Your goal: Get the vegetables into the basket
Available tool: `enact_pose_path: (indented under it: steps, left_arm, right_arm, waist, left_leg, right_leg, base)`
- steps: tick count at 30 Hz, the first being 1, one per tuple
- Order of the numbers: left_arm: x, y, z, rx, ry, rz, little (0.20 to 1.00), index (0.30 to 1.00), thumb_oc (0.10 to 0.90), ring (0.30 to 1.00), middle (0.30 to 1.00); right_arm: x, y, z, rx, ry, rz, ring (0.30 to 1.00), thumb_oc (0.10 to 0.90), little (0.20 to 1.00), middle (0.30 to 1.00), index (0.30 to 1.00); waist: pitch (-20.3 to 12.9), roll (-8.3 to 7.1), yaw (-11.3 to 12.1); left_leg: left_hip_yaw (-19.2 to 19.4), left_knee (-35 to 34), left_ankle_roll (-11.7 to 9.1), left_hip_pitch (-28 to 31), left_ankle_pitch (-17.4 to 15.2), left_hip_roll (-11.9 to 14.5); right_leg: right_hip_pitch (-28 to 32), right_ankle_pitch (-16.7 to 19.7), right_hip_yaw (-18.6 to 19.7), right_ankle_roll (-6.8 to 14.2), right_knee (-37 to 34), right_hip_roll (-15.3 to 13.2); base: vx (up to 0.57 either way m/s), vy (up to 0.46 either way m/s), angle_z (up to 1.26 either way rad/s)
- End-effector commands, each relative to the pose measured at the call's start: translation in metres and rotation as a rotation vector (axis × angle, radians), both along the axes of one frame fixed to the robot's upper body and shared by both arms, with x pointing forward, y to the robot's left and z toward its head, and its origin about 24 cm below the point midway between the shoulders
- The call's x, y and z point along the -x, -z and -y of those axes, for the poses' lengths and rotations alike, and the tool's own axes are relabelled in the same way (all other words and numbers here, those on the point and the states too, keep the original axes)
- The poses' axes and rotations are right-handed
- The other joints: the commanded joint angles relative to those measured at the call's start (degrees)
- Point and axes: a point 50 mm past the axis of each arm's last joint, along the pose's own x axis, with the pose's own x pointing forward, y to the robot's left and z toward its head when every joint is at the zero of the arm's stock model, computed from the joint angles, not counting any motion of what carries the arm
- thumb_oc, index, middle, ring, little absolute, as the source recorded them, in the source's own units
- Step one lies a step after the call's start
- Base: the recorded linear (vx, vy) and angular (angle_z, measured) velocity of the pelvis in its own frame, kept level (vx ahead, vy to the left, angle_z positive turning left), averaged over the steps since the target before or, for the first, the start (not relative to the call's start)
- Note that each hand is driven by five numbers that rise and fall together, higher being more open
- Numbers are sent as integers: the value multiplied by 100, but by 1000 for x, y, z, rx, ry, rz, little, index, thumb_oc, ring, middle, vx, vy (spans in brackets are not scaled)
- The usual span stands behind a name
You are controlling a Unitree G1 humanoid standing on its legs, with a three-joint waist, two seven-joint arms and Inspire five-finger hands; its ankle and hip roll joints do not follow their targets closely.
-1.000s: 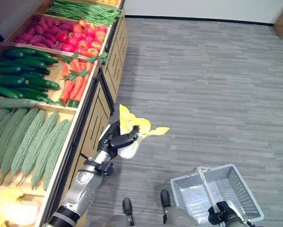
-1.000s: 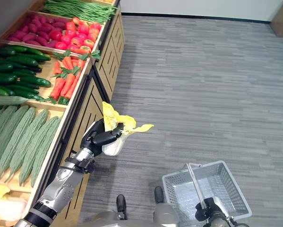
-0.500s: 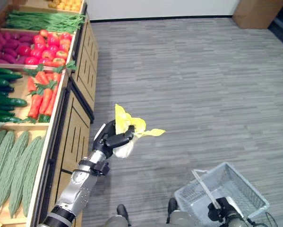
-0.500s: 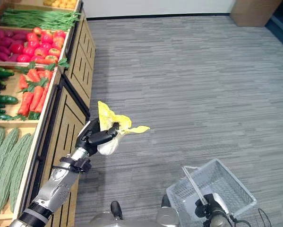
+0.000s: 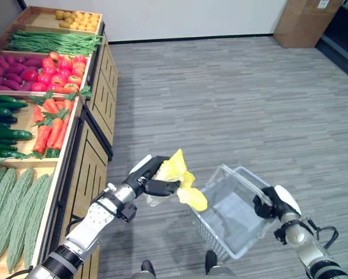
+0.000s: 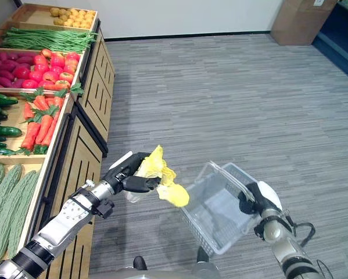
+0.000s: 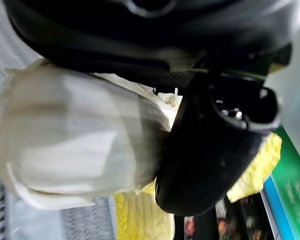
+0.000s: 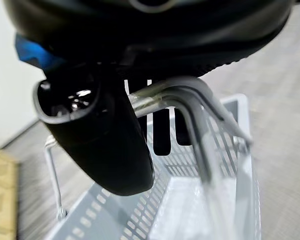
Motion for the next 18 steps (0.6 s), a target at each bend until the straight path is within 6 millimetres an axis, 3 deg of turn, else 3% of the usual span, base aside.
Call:
enact_pose_path:
  steps: [1, 6, 9, 18]
  left_arm:
    - [-8, -70, 41, -34, 237, 469, 300, 300, 400, 300, 300]
    - [-5, -75, 58, -151, 344, 627, 300, 300, 400, 300, 300]
    - [-3, -64, 71, -227, 400, 676, 300, 300, 400, 300, 300]
    - [-13, -29, 75, -369, 375, 655, 300, 300, 400, 300, 300]
  right_arm:
    - [-58, -85, -24, 21, -197, 383, 300, 400, 300, 300, 300]
    - [-72, -107, -48, -19, -289, 480, 300, 400, 300, 300, 300]
    - [-84, -131, -74, -63, -372, 571, 300, 400, 300, 300, 300]
    - [-83, -159, -106, -173, -491, 687, 300, 400, 300, 300, 300]
  waist:
    - [-382, -147, 6]
    - [-431, -114, 10]
    - [-489, -94, 25]
    - [-530, -100, 6]
  left_leg:
    - [-334, 1, -421, -76, -50, 241]
    - [-317, 1, -425, -58, -60, 241]
    - [-314, 1, -423, -26, -83, 230]
    - [-315, 1, -424, 18, -111, 235]
  right_leg:
    - [58, 13, -180, 375, -3, -221]
    - [73, 4, -168, 383, -3, -227]
    - [94, -1, -159, 383, -3, -238]
    - [121, -14, -124, 373, -3, -228]
  base:
    - [0, 0, 0]
    - [6, 1, 0]
    - [13, 5, 0]
    - [0, 0, 0]
